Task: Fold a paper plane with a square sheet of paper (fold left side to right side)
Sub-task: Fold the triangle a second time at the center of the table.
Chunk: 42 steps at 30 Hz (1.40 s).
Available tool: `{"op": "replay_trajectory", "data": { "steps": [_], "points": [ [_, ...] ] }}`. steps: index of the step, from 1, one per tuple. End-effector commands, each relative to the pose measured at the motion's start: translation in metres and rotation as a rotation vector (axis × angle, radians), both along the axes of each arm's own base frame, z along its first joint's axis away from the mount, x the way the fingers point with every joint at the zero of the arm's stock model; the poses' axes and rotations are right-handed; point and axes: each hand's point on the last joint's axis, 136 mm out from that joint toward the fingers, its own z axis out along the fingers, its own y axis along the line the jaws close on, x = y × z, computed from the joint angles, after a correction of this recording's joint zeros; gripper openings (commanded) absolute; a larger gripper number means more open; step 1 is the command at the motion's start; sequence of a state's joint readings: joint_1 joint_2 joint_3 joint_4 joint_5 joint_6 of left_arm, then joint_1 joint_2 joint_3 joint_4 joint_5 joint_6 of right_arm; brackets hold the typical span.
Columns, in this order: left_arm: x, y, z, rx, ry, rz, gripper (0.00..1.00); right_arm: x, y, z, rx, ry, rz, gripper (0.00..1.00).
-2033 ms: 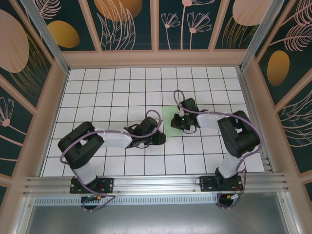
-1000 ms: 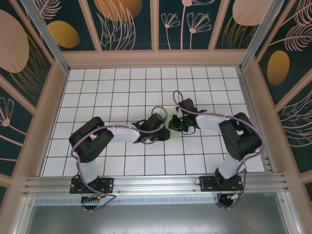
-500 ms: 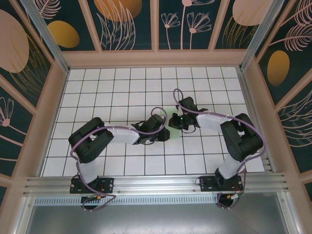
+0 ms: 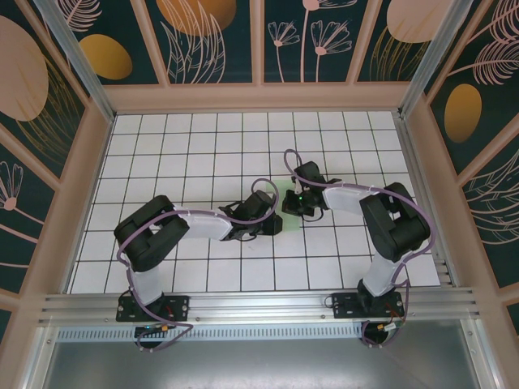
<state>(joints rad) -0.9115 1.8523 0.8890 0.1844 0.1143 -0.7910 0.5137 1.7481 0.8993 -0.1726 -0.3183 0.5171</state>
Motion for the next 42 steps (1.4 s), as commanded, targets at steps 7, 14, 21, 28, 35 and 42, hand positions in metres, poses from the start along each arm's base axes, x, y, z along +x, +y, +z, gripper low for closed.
{"op": "replay_trajectory", "data": {
  "steps": [7, 14, 21, 28, 35, 42],
  "points": [
    [-0.043, 0.070, -0.071, 0.290, 0.177, 0.040, 0.26, 0.013, -0.032, -0.008, -0.097, -0.012, -0.053, 0.00],
    [-0.046, 0.072, -0.074, 0.292, 0.185, 0.038, 0.25, 0.021, -0.042, -0.006, -0.097, -0.024, -0.079, 0.00],
    [-0.047, 0.072, -0.075, 0.288, 0.187, 0.042, 0.25, 0.033, -0.056, -0.006, -0.103, -0.036, -0.113, 0.00],
    [-0.046, 0.068, -0.071, 0.268, 0.182, 0.035, 0.25, 0.047, -0.071, -0.011, -0.106, -0.045, -0.147, 0.00],
    [-0.029, 0.040, -0.033, 0.166, 0.114, 0.004, 0.34, 0.063, -0.075, 0.020, -0.086, -0.135, -0.154, 0.00],
    [0.014, 0.008, 0.074, 0.006, -0.081, -0.026, 0.50, 0.047, -0.078, 0.065, 0.000, -0.246, -0.171, 0.16]
  ]
}}
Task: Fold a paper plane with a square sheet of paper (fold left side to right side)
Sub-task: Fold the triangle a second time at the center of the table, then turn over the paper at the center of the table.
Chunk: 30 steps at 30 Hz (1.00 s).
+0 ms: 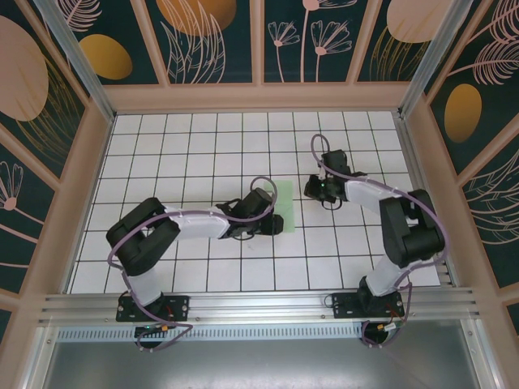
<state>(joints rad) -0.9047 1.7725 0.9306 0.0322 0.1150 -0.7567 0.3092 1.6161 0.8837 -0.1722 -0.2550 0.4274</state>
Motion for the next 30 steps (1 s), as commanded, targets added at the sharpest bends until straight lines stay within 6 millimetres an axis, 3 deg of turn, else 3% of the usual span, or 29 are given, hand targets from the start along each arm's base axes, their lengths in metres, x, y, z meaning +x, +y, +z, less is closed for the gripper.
{"op": "replay_trajectory", "data": {
  "steps": [1, 4, 6, 8, 13, 14, 15, 19, 23, 30],
  "points": [
    [0.022, 0.005, 0.060, -0.032, -0.104, 0.002, 0.53, -0.007, -0.003, 0.031, 0.056, -0.093, -0.008, 0.21],
    [0.036, 0.023, 0.072, -0.031, -0.142, 0.040, 0.57, -0.019, 0.000, 0.047, 0.161, -0.137, -0.017, 0.31],
    [0.042, 0.032, 0.070, -0.034, -0.140, 0.052, 0.59, -0.024, 0.002, 0.059, 0.222, -0.172, -0.020, 0.41],
    [0.042, 0.040, 0.054, -0.021, -0.120, 0.045, 0.61, -0.030, 0.005, 0.070, 0.280, -0.206, -0.016, 0.53],
    [0.050, 0.028, 0.042, -0.031, -0.110, -0.012, 0.63, -0.042, 0.014, 0.084, 0.395, -0.230, 0.025, 0.79],
    [0.055, 0.021, 0.051, -0.055, -0.127, -0.021, 0.63, -0.045, 0.015, 0.085, 0.411, -0.230, 0.035, 0.84],
    [0.056, 0.018, 0.039, -0.046, -0.106, -0.030, 0.63, -0.047, 0.017, 0.085, 0.421, -0.228, 0.041, 0.88],
    [0.061, 0.008, 0.024, -0.042, -0.077, -0.049, 0.62, -0.053, 0.019, 0.080, 0.449, -0.212, 0.049, 0.99],
    [0.063, 0.001, 0.012, -0.040, -0.050, -0.060, 0.50, -0.058, 0.021, 0.076, 0.466, -0.195, 0.064, 0.99],
    [0.065, 0.004, 0.026, -0.055, -0.085, -0.055, 0.05, -0.066, 0.026, 0.064, 0.493, -0.151, 0.086, 0.99]
  ]
}}
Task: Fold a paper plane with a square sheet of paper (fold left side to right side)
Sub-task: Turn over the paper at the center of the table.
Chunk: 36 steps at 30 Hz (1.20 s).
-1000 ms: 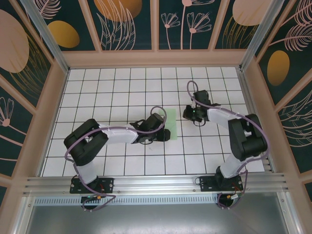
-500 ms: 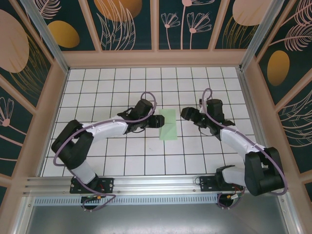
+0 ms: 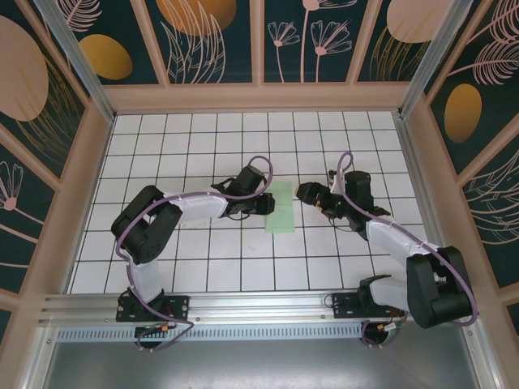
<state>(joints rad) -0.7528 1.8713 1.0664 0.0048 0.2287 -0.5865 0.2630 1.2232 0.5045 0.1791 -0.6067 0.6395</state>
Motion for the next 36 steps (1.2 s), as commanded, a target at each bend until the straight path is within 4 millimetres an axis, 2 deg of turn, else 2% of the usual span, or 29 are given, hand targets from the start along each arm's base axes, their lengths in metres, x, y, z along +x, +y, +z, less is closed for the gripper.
{"op": "replay_trajectory", "data": {
  "steps": [1, 3, 9, 15, 23, 36],
  "points": [
    [0.005, -0.002, 0.023, -0.037, -0.053, 0.001, 0.01, -0.003, 0.007, 0.000, 0.049, -0.002, 0.042, 0.99],
    [0.004, 0.004, 0.027, -0.037, -0.067, 0.017, 0.00, -0.006, 0.011, -0.003, 0.065, 0.008, 0.069, 0.98],
    [0.002, 0.010, 0.039, -0.059, -0.087, 0.038, 0.03, -0.010, 0.029, -0.014, 0.091, 0.037, 0.144, 0.85],
    [0.002, 0.013, 0.037, -0.049, -0.086, 0.052, 0.05, -0.007, 0.042, -0.024, 0.092, 0.067, 0.173, 0.75],
    [0.002, 0.012, 0.036, -0.053, -0.081, 0.058, 0.05, 0.003, 0.053, -0.036, 0.105, 0.088, 0.187, 0.69],
    [0.002, 0.015, 0.029, -0.035, -0.067, 0.064, 0.06, 0.013, 0.072, -0.055, 0.109, 0.126, 0.226, 0.52]
  ]
}}
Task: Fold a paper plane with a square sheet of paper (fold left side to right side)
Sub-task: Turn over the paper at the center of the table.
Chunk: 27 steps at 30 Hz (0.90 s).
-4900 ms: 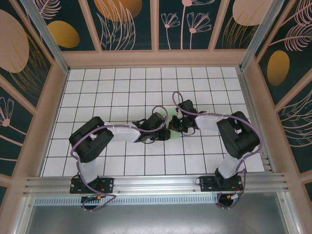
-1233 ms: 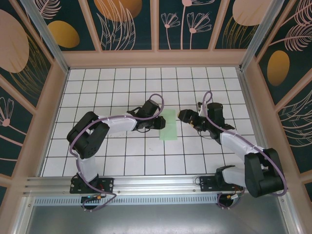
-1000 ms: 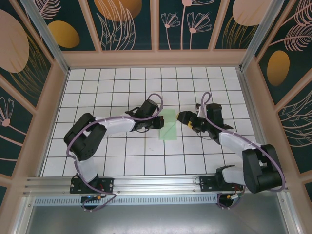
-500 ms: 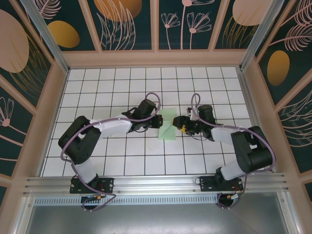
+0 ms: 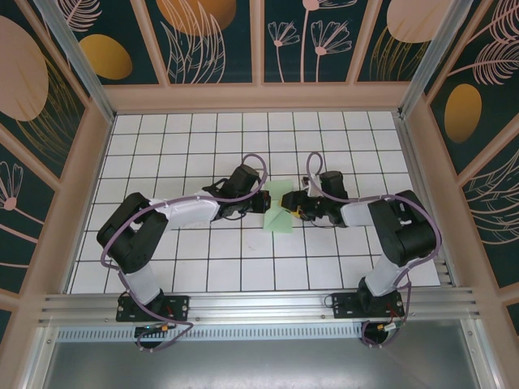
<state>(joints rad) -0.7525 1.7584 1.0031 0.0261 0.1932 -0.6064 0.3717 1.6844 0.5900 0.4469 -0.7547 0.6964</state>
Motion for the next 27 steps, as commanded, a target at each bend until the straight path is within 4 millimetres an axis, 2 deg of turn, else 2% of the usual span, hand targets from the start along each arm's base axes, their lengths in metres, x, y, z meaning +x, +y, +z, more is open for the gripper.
{"op": "replay_trajectory", "data": {
  "steps": [1, 6, 11, 12, 17, 21, 22, 27],
  "points": [
    [0.004, 0.004, 0.001, 0.002, -0.008, 0.026, 0.07, 0.008, 0.011, 0.012, 0.043, -0.047, 0.026, 0.50],
    [0.004, 0.007, -0.002, 0.015, -0.007, 0.033, 0.13, 0.008, 0.013, 0.012, 0.047, -0.055, 0.029, 0.32],
    [0.006, 0.017, 0.004, 0.035, -0.027, 0.058, 0.28, 0.010, 0.013, 0.014, 0.046, -0.066, 0.026, 0.05],
    [0.008, 0.019, 0.016, 0.024, -0.051, 0.067, 0.35, 0.011, 0.013, 0.016, 0.045, -0.071, 0.028, 0.02],
    [0.006, 0.041, 0.050, 0.011, -0.127, 0.118, 0.66, 0.016, 0.009, 0.037, 0.036, -0.140, 0.016, 0.00],
    [0.000, 0.056, 0.082, -0.048, -0.182, 0.175, 0.94, 0.022, -0.003, 0.068, 0.078, -0.217, -0.012, 0.00],
    [-0.001, 0.060, 0.092, -0.076, -0.197, 0.194, 0.98, 0.023, -0.006, 0.078, 0.098, -0.238, -0.014, 0.00],
    [-0.014, 0.068, 0.141, -0.276, -0.267, 0.244, 0.98, 0.023, -0.011, 0.136, 0.204, -0.350, -0.008, 0.00]
  ]
}}
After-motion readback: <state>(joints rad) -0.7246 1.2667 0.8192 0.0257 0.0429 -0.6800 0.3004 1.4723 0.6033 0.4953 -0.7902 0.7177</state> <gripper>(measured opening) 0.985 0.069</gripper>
